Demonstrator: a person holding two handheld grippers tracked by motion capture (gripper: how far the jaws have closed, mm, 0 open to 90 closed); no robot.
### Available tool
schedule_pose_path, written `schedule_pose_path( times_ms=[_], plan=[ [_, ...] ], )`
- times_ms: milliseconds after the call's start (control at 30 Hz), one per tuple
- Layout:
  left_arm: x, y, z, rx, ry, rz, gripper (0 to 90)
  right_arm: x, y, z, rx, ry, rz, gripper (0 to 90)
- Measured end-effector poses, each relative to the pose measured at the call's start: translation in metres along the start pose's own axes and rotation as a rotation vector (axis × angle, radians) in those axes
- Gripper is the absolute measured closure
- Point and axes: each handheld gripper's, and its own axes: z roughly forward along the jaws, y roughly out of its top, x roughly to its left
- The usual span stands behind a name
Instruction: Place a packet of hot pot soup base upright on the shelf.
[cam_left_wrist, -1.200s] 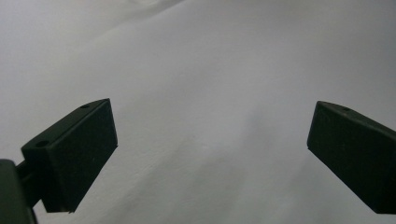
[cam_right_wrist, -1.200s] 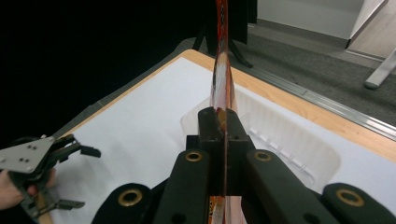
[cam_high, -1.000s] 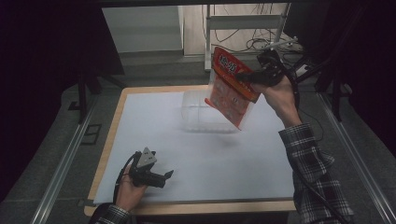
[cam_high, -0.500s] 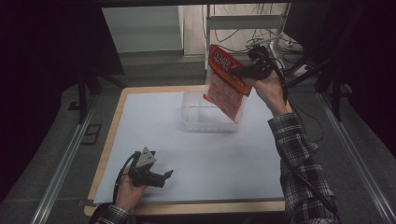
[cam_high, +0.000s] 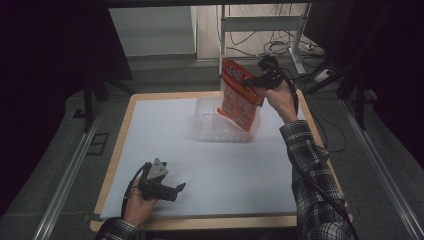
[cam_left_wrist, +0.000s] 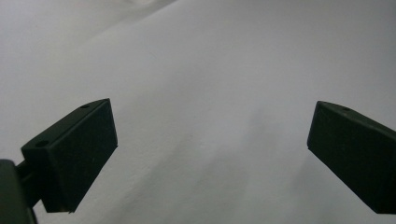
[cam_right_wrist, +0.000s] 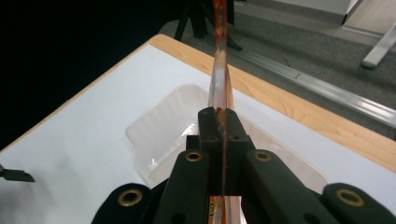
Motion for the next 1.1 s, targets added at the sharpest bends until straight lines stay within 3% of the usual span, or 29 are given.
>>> schedule_pose_path(
  times_ms=[100,167,300,433,533,633,767,933,1100],
  plan=[
    [0.001,-0.001,0.001,0.016,-0.003,0.001,1.4,-0.008,-0.003,0.004,-0.012,0.021,0.023,89.2],
    [0.001,-0.001,0.001,0.02,-0.001,0.005,1.4,-0.012,-0.004,0.003,-0.015,0.007,0.012,89.1],
    [0.0,-0.001,0.002,0.021,0.001,0.006,1.4,-0.019,-0.005,0.001,-0.007,-0.079,-0.033,88.5],
    [0.0,-0.001,0.003,0.03,0.002,0.008,1.3,-0.027,-0.009,0.0,-0.036,-0.106,-0.02,85.5],
    [0.0,-0.001,0.003,0.033,0.004,0.01,1.4,-0.033,-0.01,-0.001,-0.036,-0.162,-0.021,81.0],
    [0.0,-0.001,0.003,0.037,0.001,0.009,1.4,-0.037,-0.012,0.0,-0.028,-0.219,-0.047,71.6],
    [-0.001,-0.001,0.003,0.038,0.005,0.015,1.3,-0.04,-0.017,0.004,-0.038,-0.258,-0.043,57.5],
    [0.0,-0.001,0.003,0.034,0.008,0.012,1.4,-0.037,-0.015,0.002,-0.059,-0.269,-0.044,39.5],
    [-0.001,0.0,0.002,0.036,-0.011,-0.008,1.6,-0.031,-0.014,-0.001,-0.075,-0.29,-0.058,28.2]
  ],
)
